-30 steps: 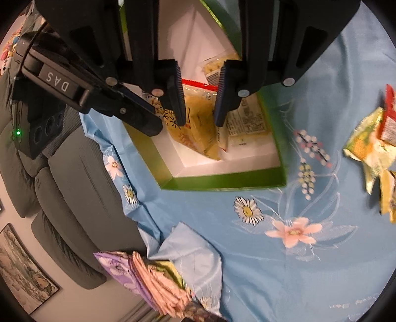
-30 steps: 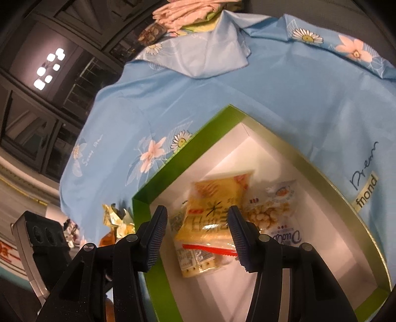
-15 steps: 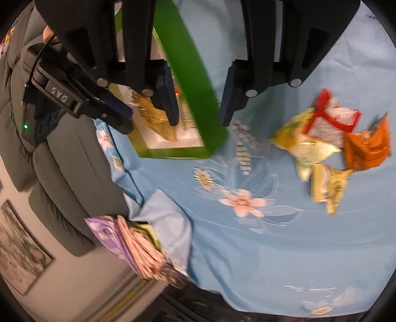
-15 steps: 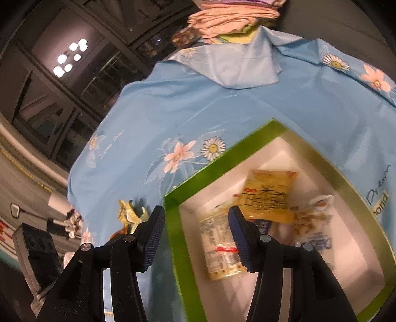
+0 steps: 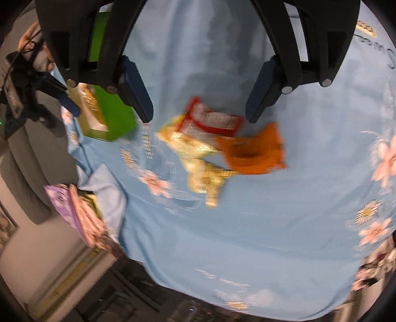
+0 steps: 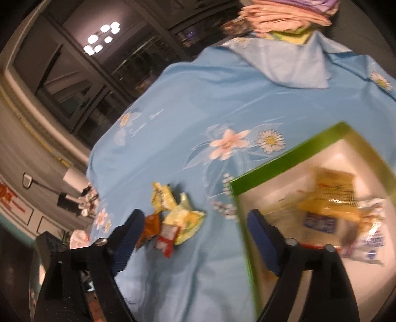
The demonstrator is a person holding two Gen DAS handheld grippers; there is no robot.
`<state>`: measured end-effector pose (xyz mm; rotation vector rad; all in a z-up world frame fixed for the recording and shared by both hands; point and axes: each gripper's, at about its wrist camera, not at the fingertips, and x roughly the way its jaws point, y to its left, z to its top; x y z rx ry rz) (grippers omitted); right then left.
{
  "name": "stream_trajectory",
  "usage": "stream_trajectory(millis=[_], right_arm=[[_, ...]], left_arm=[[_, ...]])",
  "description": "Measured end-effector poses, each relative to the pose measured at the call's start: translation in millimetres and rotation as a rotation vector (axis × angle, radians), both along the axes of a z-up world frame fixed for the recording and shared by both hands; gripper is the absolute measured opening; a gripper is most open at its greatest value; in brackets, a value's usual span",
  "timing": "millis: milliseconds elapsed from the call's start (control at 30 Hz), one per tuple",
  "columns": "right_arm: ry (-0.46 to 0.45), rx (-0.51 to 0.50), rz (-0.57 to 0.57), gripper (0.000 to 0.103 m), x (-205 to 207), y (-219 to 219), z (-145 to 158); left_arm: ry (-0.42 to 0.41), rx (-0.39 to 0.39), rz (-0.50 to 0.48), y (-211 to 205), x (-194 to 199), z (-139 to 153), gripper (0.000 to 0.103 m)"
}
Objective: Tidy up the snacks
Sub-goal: 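Move the right gripper to the pile and grasp the red-and-white packet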
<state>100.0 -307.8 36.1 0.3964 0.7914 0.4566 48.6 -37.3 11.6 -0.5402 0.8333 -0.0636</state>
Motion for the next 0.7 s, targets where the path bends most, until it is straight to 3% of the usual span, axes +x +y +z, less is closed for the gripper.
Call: stream_trajectory(millis=[200, 467, 567, 700], right_arm=[[0.07, -0.007, 0.081, 0.088, 11.9, 47.0, -17.1], [0.23, -0.09, 0.229, 0.087, 41.6, 117.9, -54.6], [0.295, -0.118, 0.224, 0.075, 52.2, 128.4, -69.3], [0.352, -0.101, 0.215, 0.069, 59.6, 127.7, -83.8]], left_arm=[[0.054, -0.073, 0.075, 42.6, -2.1, -25.1, 0.077], [0.119, -0.132, 0.027, 40.7, 20.8, -48.2, 0.076], [0.138, -0.112, 0.008, 35.9, 30.2, -52.1, 0.076], [0.15, -0.097, -0.019, 28.5, 39.3, -57.9, 0.076]])
